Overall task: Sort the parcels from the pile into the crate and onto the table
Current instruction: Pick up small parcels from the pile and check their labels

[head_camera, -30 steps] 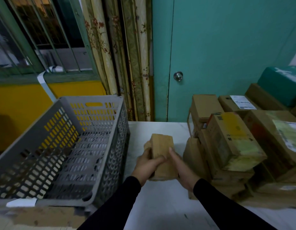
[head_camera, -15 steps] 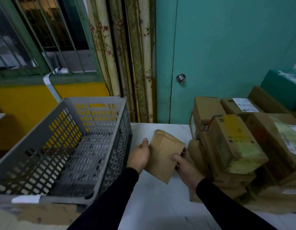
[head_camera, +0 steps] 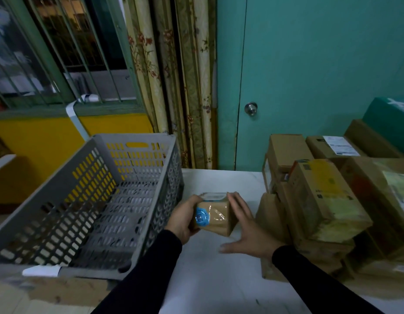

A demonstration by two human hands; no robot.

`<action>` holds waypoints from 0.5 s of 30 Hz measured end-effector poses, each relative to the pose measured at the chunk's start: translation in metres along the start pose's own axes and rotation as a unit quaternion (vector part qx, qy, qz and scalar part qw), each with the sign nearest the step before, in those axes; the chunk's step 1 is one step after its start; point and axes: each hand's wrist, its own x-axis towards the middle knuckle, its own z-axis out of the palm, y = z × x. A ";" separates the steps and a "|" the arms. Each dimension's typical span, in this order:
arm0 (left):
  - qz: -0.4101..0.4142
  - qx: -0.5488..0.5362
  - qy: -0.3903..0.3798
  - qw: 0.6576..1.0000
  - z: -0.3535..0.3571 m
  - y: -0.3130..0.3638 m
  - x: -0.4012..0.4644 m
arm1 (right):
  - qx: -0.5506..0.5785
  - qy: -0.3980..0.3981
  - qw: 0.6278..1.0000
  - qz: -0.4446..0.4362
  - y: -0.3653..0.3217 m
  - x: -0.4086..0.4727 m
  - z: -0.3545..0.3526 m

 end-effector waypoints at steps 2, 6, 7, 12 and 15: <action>0.055 -0.037 0.002 0.998 -0.003 0.000 0.004 | 0.110 0.031 0.993 0.017 -0.012 0.003 0.001; 0.153 -0.025 -0.020 0.988 0.002 0.003 -0.010 | 0.348 0.186 0.913 0.101 -0.031 0.022 -0.003; 0.173 -0.006 -0.031 0.984 0.003 0.004 -0.014 | 0.381 0.193 0.897 0.113 -0.033 0.026 -0.006; 0.234 0.027 -0.067 0.970 0.002 0.018 -0.023 | 0.435 0.203 0.870 0.109 -0.040 0.039 -0.020; 0.244 0.030 -0.071 0.967 -0.003 0.032 -0.030 | 0.444 0.201 0.870 0.078 -0.052 0.050 -0.022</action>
